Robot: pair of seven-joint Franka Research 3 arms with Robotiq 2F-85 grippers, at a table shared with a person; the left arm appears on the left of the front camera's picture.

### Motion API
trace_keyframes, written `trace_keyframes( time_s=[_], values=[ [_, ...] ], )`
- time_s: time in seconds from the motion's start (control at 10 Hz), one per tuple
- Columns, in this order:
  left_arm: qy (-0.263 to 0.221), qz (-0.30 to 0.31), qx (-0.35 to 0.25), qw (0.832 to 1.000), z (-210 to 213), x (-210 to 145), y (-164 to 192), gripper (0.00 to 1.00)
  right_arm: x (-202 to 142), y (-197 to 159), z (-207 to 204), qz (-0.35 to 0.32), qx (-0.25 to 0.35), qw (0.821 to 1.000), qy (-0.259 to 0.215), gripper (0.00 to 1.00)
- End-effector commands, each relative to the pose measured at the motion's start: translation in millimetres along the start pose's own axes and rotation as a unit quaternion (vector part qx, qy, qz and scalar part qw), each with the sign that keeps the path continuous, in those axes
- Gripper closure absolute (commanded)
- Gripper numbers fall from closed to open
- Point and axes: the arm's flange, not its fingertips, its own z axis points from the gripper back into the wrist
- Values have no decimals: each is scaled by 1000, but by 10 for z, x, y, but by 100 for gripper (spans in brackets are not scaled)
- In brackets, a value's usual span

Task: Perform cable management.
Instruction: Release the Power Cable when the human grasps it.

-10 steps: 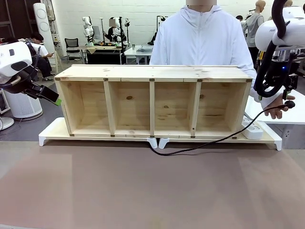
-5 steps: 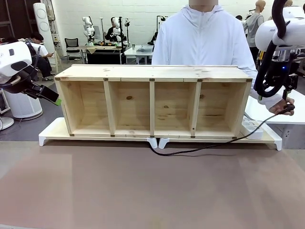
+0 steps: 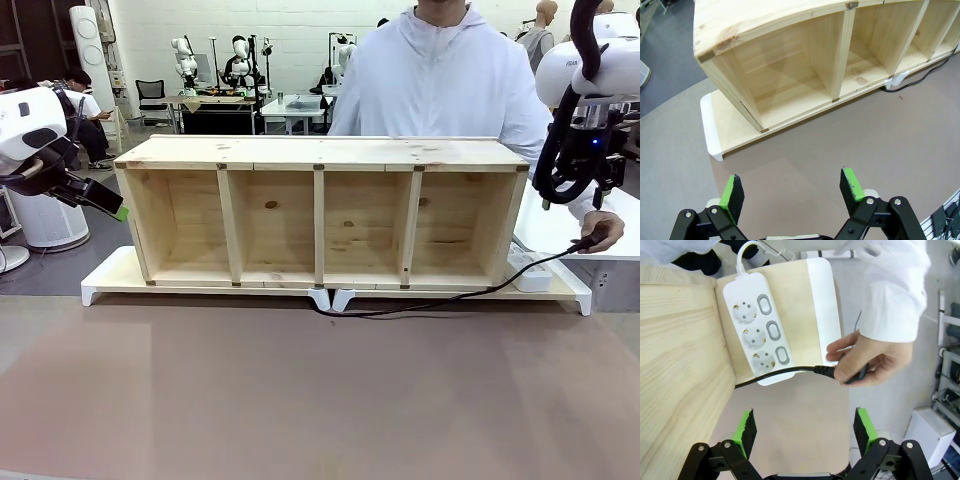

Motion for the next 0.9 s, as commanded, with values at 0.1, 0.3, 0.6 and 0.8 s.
trace_keyframes(
  time_s=[0.1,0.3,0.6,0.8],
  values=[
    [1,9,-2,1000,-5,1,-3,0,-3,1,-9,-1,1,1000,2,0],
    [1,9,-2,1000,-5,1,-3,0,-3,1,-9,-1,1,1000,2,0],
    [1,9,-2,1000,-5,1,-3,0,-3,1,-9,-1,1,1000,2,0],
    [1,9,-2,1000,-5,1,-3,0,-3,1,-9,-1,1,1000,2,0]
  ],
)
